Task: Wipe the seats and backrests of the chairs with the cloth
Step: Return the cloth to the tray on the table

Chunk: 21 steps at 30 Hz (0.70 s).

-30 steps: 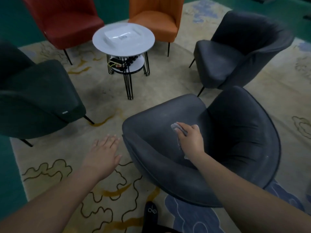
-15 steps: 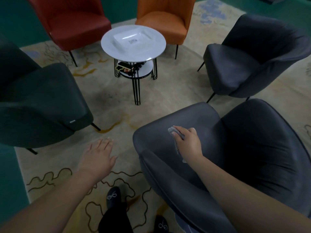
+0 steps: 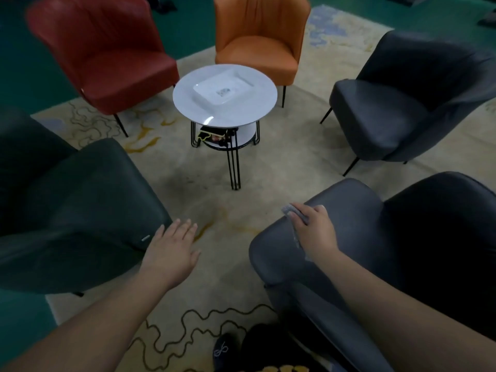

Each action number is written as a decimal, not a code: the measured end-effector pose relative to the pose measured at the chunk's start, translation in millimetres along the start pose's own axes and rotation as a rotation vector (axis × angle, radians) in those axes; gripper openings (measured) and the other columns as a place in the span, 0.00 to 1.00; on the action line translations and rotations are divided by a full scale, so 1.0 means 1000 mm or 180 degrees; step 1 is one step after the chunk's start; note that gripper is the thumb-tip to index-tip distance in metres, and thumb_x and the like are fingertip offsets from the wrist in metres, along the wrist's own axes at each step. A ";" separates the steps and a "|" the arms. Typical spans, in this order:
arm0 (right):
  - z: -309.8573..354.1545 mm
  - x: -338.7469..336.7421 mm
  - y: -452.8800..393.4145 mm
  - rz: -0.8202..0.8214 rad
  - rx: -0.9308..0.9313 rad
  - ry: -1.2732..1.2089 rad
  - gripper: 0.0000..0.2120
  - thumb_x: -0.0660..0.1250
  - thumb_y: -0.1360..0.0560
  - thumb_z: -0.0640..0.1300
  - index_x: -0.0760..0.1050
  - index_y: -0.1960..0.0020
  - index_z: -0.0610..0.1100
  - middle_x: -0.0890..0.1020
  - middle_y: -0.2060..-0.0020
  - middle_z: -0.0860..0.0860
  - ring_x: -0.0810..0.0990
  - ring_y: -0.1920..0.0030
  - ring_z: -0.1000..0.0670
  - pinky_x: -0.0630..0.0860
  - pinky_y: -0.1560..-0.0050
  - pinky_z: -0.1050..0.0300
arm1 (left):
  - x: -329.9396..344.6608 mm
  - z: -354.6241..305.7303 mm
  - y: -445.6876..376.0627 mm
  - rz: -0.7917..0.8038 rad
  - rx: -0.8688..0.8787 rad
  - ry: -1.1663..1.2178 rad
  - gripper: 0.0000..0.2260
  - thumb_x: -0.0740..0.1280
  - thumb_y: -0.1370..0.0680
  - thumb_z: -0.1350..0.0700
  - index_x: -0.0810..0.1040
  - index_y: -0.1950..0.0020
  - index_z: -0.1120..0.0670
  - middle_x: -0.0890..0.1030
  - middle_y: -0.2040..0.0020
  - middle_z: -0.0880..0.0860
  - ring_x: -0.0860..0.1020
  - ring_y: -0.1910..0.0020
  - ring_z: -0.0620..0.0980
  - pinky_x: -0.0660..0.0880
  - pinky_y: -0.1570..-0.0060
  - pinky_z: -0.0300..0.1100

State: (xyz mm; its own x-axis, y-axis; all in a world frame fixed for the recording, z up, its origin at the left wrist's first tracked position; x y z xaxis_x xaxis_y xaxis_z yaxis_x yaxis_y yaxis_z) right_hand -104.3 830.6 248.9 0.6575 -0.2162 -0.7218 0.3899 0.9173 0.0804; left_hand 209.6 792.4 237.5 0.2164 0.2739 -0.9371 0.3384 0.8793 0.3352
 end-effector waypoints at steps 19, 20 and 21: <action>0.091 0.043 -0.216 -0.0055 -0.0051 -0.0356 0.12 0.62 0.21 0.55 0.78 0.42 0.53 0.75 0.58 0.45 0.75 0.70 0.53 0.69 0.76 0.68 | -0.090 0.085 -0.235 -0.0255 0.0166 0.0128 0.30 0.48 0.18 0.39 0.47 0.19 0.50 0.49 0.19 0.49 0.47 0.21 0.49 0.46 0.23 0.51; 0.097 0.045 -0.227 -0.0054 -0.0036 -0.0347 0.11 0.62 0.21 0.55 0.78 0.43 0.53 0.74 0.57 0.46 0.75 0.72 0.53 0.69 0.76 0.68 | -0.093 0.091 -0.245 -0.0267 0.0144 0.0168 0.30 0.48 0.18 0.39 0.47 0.19 0.50 0.49 0.19 0.48 0.47 0.21 0.49 0.46 0.23 0.51; 0.103 0.047 -0.237 -0.0062 0.0014 -0.0346 0.11 0.63 0.22 0.55 0.78 0.43 0.55 0.72 0.56 0.48 0.75 0.72 0.53 0.69 0.77 0.68 | -0.096 0.097 -0.255 -0.0269 0.0125 0.0197 0.30 0.48 0.18 0.39 0.47 0.19 0.50 0.49 0.19 0.48 0.47 0.21 0.49 0.46 0.23 0.51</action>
State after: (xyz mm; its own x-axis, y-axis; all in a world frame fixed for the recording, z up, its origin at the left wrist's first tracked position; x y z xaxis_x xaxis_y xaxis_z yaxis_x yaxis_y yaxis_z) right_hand -99.8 568.5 266.6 0.7158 -0.2692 -0.6443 0.4059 0.9112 0.0702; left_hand 191.2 504.2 251.8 0.1292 0.2241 -0.9660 0.3890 0.8846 0.2573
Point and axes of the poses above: each hand's wrist, its own y-axis away from the middle knuckle, its own x-axis out of the palm, z = x × y, the point moved 4 cm from there along -y, towards the middle knuckle
